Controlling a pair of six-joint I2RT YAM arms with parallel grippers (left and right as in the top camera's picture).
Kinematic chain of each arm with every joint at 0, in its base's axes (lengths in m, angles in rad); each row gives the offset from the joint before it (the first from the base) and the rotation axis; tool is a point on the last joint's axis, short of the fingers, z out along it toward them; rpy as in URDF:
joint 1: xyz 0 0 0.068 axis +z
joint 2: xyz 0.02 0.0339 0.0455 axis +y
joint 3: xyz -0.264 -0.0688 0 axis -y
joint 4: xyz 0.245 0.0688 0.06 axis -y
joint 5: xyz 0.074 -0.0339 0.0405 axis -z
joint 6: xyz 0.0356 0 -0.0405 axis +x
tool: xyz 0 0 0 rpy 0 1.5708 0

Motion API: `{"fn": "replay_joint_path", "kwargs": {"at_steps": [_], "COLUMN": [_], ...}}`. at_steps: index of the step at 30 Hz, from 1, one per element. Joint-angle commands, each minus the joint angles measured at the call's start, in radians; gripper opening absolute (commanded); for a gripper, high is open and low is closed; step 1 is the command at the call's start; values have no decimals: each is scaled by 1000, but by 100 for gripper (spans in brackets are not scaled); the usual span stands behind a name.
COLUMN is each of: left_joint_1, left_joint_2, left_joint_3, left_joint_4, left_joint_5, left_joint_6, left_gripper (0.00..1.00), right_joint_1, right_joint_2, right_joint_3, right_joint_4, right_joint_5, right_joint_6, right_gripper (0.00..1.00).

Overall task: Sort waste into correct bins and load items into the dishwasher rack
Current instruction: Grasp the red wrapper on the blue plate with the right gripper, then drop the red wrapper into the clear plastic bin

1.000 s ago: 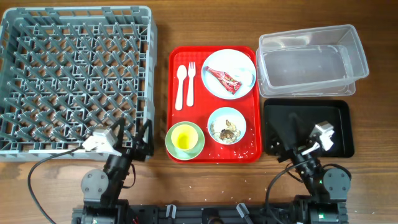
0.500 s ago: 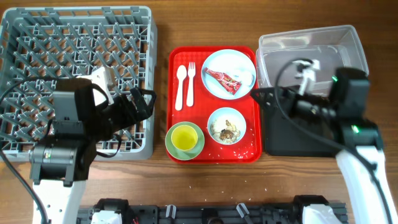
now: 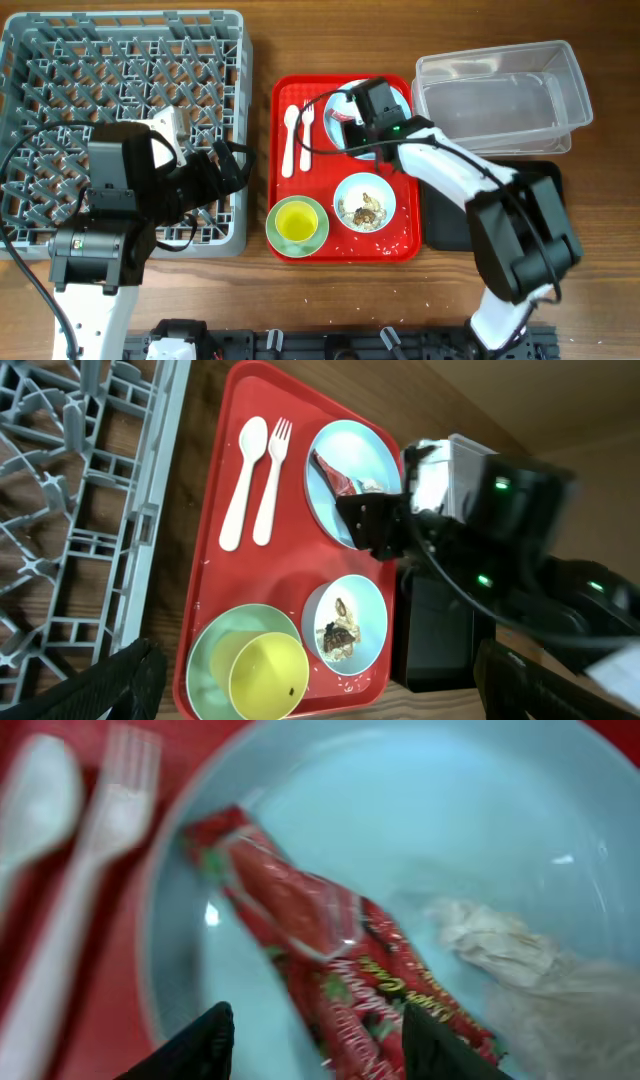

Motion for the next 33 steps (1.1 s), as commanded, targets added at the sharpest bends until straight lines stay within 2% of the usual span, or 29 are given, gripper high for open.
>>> {"fn": "replay_joint_path", "kwargs": {"at_steps": [1,3,4,5,9,12,16,17,18,19,22,24,25,28,30,31,33], "left_joint_1": [-2,-2,-2,-2,-2,-2,-2,-2,-2,-2,-2,-2,-2,-2,-2,-2,-2], "left_joint_2": [-2,-2,-2,-2,-2,-2,-2,-2,-2,-2,-2,-2,-2,-2,-2,-2,-2], "left_joint_3": [18,18,18,18,18,18,18,18,18,18,18,18,18,18,18,18,18], "left_joint_4": [3,3,3,3,3,3,3,3,3,3,3,3,3,3,3,3,3], "left_joint_5": [8,8,8,8,8,8,8,8,8,8,8,8,8,8,8,8,8], "left_joint_6": [1,1,1,1,1,1,1,1,1,1,1,1,1,1,1,1,1], "left_gripper": [100,100,100,100,100,100,100,100,100,100,100,100,100,100,100,100,100], "right_joint_1": [-21,-18,-18,-18,-37,-152,-357,-391,-402,-406,-344,-269,-209,-53,-38,-40,-39], "right_joint_2": [65,90,98,97,-104,-322,-332,-306,-294,-298,-369,-378,-363,-226,-135,-74,21], "right_joint_3": [12,10,10,11,35,35,20,15,15,19,25,24,13,0,0,0,0], "right_joint_4": [5,-9,-13,-17,-35,-75,-155,-156,-158,-182,-172,-169,-146,-68,-20,6,39], "right_joint_5": [2,-34,-33,-33,-35,-34,5,31,25,-33,-241,-244,-191,150,220,220,217], "right_joint_6": [-26,-87,-91,-89,44,48,-40,-69,-73,-74,-73,-113,-135,-175,-179,-200,-268], "right_gripper": [47,37,18,4,4,4,4,9,48,61,66,68,67,61,56,61,64]}}
